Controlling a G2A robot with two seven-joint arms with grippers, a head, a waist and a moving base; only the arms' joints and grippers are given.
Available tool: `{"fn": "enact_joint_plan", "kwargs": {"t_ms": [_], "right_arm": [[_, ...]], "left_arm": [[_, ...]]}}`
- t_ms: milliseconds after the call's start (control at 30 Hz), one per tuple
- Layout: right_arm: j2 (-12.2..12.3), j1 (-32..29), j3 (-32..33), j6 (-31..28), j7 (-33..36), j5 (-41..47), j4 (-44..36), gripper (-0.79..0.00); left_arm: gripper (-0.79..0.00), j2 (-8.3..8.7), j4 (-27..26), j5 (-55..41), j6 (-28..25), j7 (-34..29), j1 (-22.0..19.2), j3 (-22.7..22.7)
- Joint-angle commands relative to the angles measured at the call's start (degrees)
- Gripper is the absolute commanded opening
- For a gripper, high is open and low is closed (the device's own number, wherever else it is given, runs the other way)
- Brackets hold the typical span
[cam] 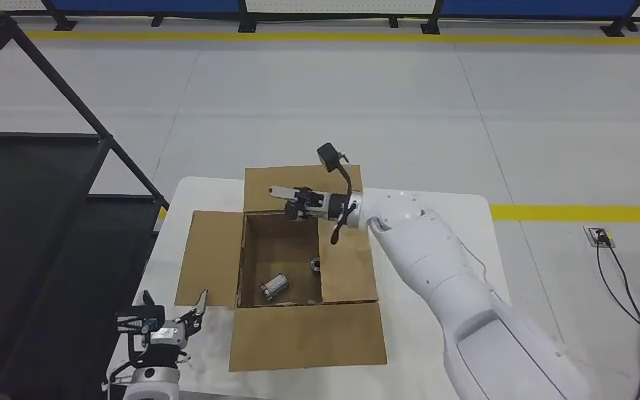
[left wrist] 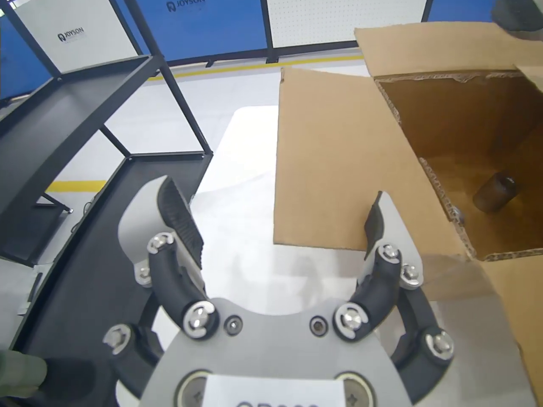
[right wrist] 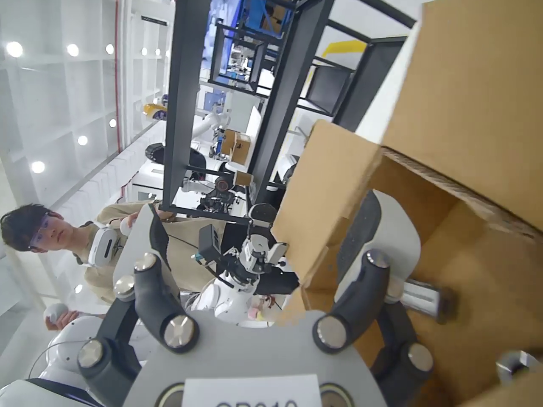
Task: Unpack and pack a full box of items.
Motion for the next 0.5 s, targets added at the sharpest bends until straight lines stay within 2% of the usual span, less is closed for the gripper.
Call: {"fn": "enact_joint_plan", "kwargs": {"t_ms": [0,233,467], "right_arm": [[2.02,0.92,0.53,-0.78,1.72,0.14,2.62,0.000],[8.39,-0.62,3.17,-3.10,6.38,4.41,3.12,0.000],[14.42,-9.87,6.36,-1.16,8.32,7.24,-13.50,0.000]], "left_arm": [[0.000,-0.07,1.04,-0.16,-0.27,-0.25,-0.59,0.09],[0.000,-0.28,3.15,0.93,-0.57,-1.50,-2.43,0.69],[0.000,-0.54,3.34,2.08,0.04,-1.01,-2.82,1.29]]}}
